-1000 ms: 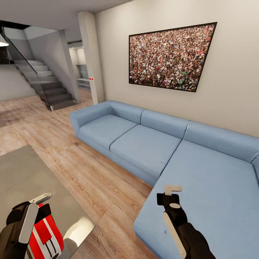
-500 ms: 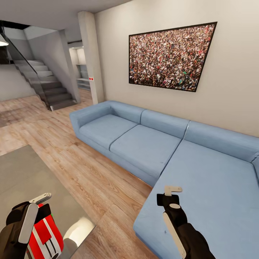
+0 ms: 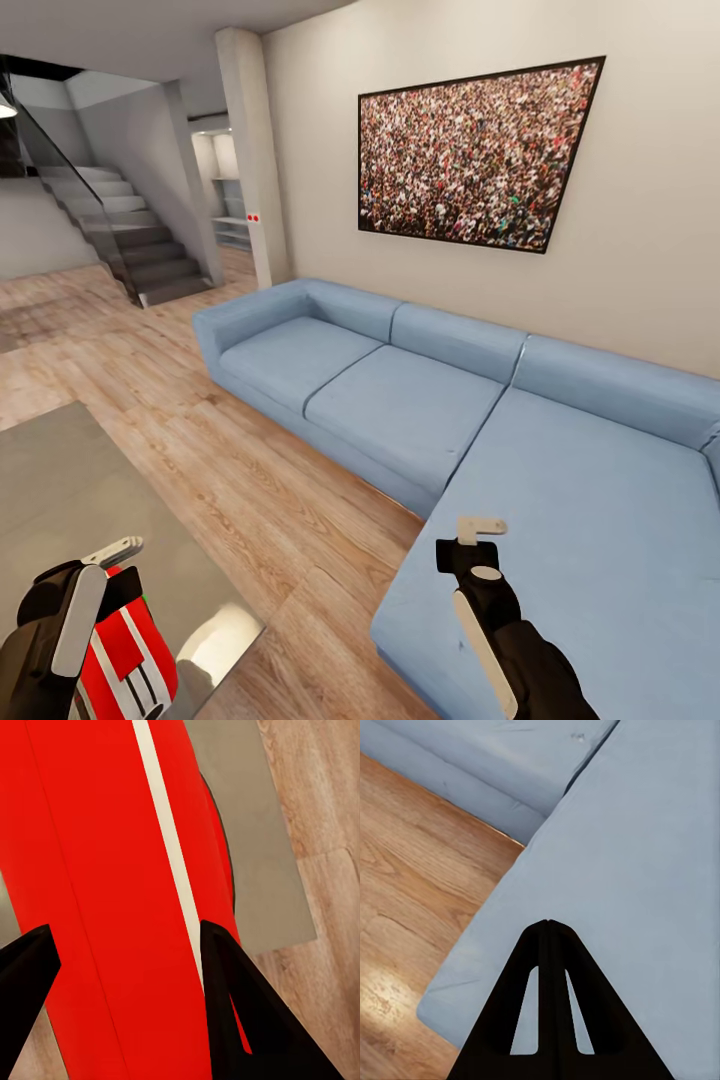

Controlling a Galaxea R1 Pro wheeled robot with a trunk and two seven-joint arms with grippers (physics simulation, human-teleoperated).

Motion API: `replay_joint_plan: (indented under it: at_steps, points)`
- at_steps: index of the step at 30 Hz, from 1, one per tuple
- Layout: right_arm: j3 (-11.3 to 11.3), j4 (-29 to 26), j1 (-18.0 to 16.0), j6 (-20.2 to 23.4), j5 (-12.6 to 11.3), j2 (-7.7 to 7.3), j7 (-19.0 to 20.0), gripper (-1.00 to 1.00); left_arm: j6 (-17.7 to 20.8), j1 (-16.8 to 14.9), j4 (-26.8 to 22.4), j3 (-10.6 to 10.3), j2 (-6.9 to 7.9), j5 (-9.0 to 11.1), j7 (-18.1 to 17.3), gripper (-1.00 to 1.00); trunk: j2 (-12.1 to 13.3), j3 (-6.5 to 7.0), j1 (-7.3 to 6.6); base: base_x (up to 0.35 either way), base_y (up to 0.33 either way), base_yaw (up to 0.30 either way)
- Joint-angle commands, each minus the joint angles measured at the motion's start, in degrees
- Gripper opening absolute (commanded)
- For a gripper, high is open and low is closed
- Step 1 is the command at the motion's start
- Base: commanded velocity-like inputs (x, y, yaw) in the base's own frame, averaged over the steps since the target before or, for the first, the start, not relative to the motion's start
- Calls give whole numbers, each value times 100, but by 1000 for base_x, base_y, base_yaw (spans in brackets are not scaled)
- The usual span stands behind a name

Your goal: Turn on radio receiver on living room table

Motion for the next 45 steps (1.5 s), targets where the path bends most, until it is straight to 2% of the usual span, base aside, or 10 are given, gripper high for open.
replay_joint_plan:
  at_steps: [1,10,45]
  points:
    - [0,0,0,1,3,0,0,-100,7,-1,0,-3,0,-34,11,-100,-42,-18,22,0,0,0]
    - [1,0,0,202,8,0,0,-100,15,-1,0,-1,8,-34,8,-100,-403,-180,220,0,0,0]
    - [1,0,0,232,8,0,0,-100,16,-1,17,0,4,-43,4,-100,-1807,-808,989,0,0,0]
